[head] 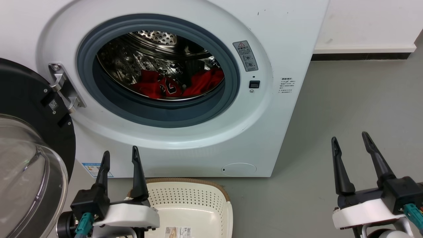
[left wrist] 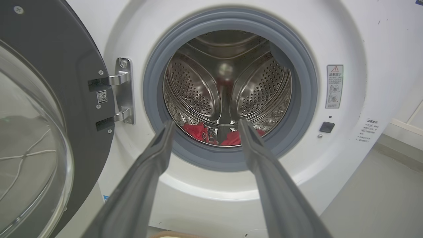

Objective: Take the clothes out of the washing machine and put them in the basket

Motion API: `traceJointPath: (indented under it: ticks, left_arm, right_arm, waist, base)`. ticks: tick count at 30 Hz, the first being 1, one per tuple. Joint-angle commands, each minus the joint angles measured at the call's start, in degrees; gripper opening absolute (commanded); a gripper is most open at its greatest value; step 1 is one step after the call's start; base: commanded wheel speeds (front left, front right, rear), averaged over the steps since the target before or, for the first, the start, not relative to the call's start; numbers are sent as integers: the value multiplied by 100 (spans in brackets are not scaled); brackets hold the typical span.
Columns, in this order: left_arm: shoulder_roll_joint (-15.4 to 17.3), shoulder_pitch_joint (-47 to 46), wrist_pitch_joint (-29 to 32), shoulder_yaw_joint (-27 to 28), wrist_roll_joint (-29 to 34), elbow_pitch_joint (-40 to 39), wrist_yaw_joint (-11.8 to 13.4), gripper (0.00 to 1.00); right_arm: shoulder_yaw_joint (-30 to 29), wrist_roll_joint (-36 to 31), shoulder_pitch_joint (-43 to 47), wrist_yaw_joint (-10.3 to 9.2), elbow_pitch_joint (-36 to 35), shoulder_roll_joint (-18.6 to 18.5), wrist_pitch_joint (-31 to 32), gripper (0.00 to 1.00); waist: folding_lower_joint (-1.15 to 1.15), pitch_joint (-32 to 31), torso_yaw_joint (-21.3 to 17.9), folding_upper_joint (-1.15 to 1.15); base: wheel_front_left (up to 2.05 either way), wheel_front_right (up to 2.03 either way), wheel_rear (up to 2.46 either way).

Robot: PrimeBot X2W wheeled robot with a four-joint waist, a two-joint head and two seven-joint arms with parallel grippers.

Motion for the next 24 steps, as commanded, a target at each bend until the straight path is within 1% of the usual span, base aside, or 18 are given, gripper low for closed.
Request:
traceJointPath:
  ticks: [1,3,9,14,20,24]
  left_arm:
    - [34,35,-50,-37,123,6,53,100]
    - [46,64,-72,-77,184,84,30,100]
    - [80,64,-143,-180,471,330,-19,100]
    - [134,58,-203,-319,769,367,-1,100]
    - [57,144,-275,-296,833,366,-170,100]
    - [-7,203,-313,-187,933,416,-313,100]
  right_arm:
    - [-7,-90,51,-1,42,-24,-57,100]
    - [-67,-50,71,-2,199,-23,-76,100]
    - [1,-418,25,-2,292,-21,-155,100]
    - [81,-723,44,-2,266,-20,-205,100]
    - [116,-868,101,-2,289,-20,-268,100]
    - [65,-635,167,-2,450,-20,-313,100]
  waist:
    - [0,-2,-3,0]
    - [0,-2,-9,0]
    - [0,-11,-28,0]
    - [0,-5,-41,0]
    - [0,-6,-42,0]
    - [0,-18,-43,0]
  base:
    - [0,0,0]
    - [0,0,0]
    - [0,0,0]
    - [0,0,0]
    - [0,0,0]
    - [0,0,0]
